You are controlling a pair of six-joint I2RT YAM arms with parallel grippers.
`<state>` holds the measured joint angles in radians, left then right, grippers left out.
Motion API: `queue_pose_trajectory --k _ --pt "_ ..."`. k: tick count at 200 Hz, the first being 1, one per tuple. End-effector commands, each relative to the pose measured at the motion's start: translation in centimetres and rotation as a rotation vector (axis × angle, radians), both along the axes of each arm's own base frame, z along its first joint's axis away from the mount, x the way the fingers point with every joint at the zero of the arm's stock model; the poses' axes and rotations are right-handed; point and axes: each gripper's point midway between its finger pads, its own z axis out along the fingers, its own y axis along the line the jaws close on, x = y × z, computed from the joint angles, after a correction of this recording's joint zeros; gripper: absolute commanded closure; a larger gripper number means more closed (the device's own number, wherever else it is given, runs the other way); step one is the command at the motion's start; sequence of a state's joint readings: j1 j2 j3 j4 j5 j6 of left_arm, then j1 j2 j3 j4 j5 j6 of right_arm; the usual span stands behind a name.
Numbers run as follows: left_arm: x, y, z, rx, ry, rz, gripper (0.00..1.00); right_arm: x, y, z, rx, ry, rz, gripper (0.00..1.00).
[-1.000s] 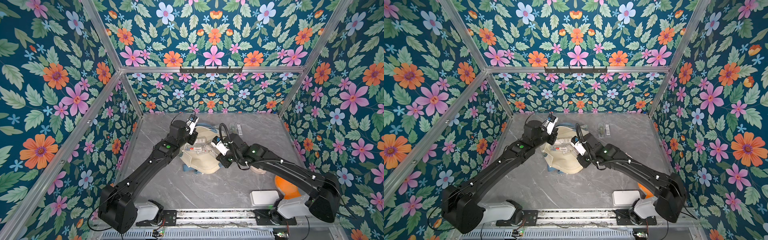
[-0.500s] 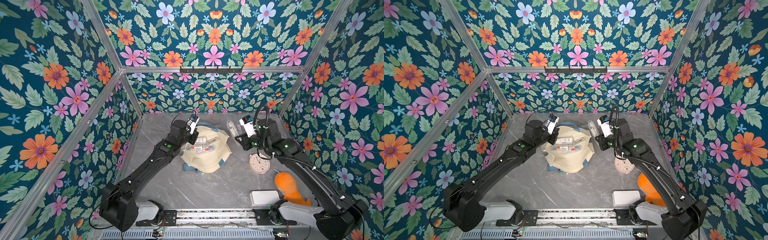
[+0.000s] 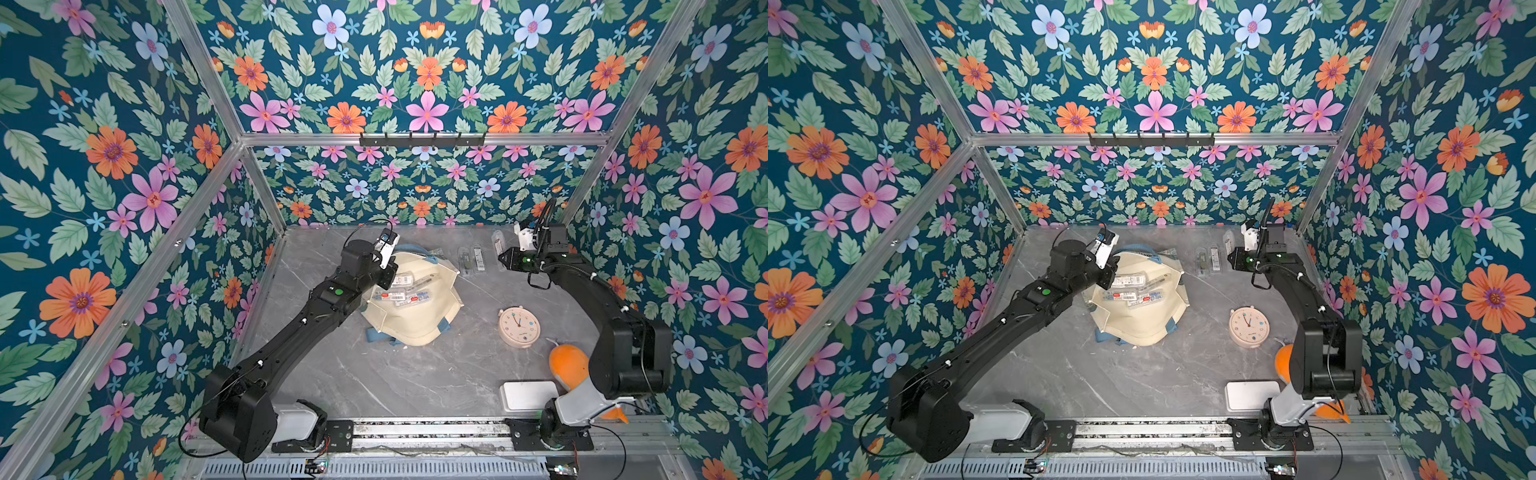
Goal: Take out the compass set from the canvas bag
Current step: Place the compass set at the center of the board.
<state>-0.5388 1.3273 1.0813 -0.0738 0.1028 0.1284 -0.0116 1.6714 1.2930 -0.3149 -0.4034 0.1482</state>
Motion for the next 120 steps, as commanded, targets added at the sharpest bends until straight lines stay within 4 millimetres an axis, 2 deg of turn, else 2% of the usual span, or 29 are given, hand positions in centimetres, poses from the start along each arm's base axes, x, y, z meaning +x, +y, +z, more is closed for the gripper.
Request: queue_pose_trajectory --k 1,23,52,120 --pt "0.4 -0.3 0.9 -0.029 -0.031 -0.003 1.00 2.0 0.0 -1.6 0.019 0.012 0.012 0.93" --pt "0.4 -0.4 0.9 -0.041 -0.034 -0.002 1.00 3.4 -1.3 -4.8 0.025 0.087 -0.019 0.93" --pt "0.3 -0.3 0.9 -0.040 -0.030 -0.003 1.00 4.6 -2.1 -7.7 0.030 0.162 -0.037 0.93" --pt "0.0 -0.4 0.3 -0.043 -0.015 -0.014 1.00 6.4 -2.4 -11.5 0.037 0.278 -0.042 0.88"
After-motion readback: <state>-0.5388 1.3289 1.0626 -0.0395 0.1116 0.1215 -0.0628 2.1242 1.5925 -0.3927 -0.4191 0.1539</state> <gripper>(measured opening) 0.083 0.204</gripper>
